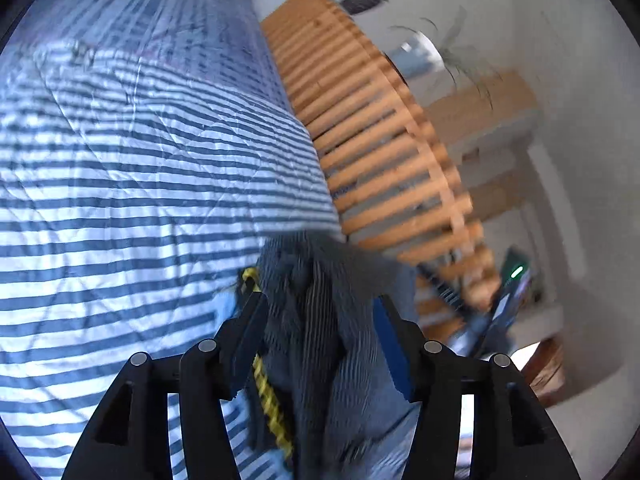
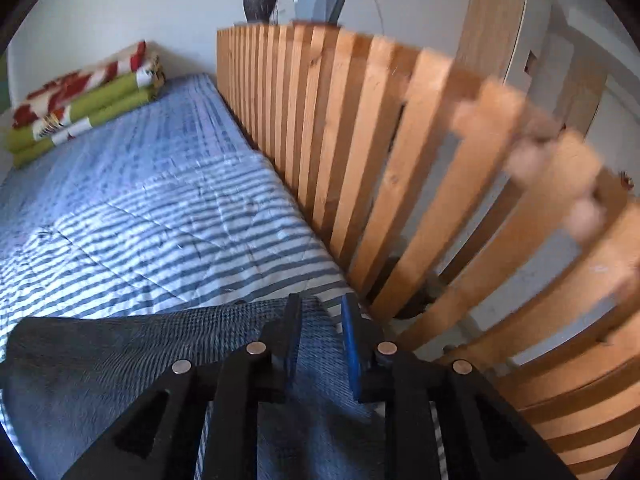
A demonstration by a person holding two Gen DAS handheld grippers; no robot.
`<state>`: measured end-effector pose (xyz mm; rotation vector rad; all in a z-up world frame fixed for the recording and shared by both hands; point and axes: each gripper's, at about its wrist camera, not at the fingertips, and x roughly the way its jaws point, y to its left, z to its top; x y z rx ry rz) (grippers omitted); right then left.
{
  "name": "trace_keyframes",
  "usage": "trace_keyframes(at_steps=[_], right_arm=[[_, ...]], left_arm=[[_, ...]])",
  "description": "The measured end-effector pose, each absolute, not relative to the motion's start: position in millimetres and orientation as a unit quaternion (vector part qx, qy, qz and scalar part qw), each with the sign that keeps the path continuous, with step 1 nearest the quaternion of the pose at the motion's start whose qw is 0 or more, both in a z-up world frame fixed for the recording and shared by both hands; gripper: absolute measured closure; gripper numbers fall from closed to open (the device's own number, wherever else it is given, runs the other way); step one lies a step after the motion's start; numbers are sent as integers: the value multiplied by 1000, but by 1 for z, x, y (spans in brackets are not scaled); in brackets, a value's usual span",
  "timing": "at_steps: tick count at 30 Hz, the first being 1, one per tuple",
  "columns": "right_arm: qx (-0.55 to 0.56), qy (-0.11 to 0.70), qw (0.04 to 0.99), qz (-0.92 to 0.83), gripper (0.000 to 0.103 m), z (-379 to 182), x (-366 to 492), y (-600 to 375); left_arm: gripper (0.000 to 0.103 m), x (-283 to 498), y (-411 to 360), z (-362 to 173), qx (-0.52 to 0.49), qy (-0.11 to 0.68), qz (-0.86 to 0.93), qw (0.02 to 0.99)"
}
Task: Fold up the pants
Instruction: 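Carry the folded shorts with both tools toward the dark clothing stack by the rail, then lower the shorts onto the dark clothing stack and open both tools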
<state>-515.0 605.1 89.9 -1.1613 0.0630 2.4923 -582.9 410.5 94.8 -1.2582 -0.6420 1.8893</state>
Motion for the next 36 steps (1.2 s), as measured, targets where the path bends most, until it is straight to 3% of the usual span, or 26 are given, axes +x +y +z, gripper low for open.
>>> trace_keyframes(at_steps=[7, 12, 14, 17, 19, 22, 27, 30, 32, 34, 36], right_arm=[[-394, 45, 85, 914, 65, 121, -400, 585], [-425, 61, 51, 902, 65, 96, -336, 578], [-439, 61, 46, 895, 65, 88, -322, 578], [-450, 68, 46, 889, 65, 80, -315, 582], [-452, 90, 51, 886, 65, 75, -307, 591], [-458, 122, 19, 880, 65, 67, -294, 591], [-468, 91, -31, 878, 65, 57, -292, 554], [-478, 139, -33, 867, 65, 45, -304, 560], [-479, 148, -11, 865, 65, 38, -311, 567], [-478, 124, 17, 870, 65, 36, -317, 568], [-478, 102, 37, 872, 66, 36, -328, 571]], left_arm=[[32, -517, 401, 70, -535, -241, 690, 423], [32, -492, 423, 52, -569, -218, 665, 431], [35, -483, 429, 52, -570, -212, 672, 422], [60, -472, 435, 59, -570, -181, 689, 410], [68, -469, 437, 65, -568, -178, 690, 411], [71, -467, 440, 81, -562, -186, 687, 421], [72, -468, 448, 105, -549, -218, 680, 434], [72, -469, 449, 105, -546, -224, 685, 427], [70, -471, 446, 96, -552, -223, 689, 414], [62, -474, 439, 75, -567, -227, 690, 387], [37, -481, 434, 54, -590, -245, 671, 376]])
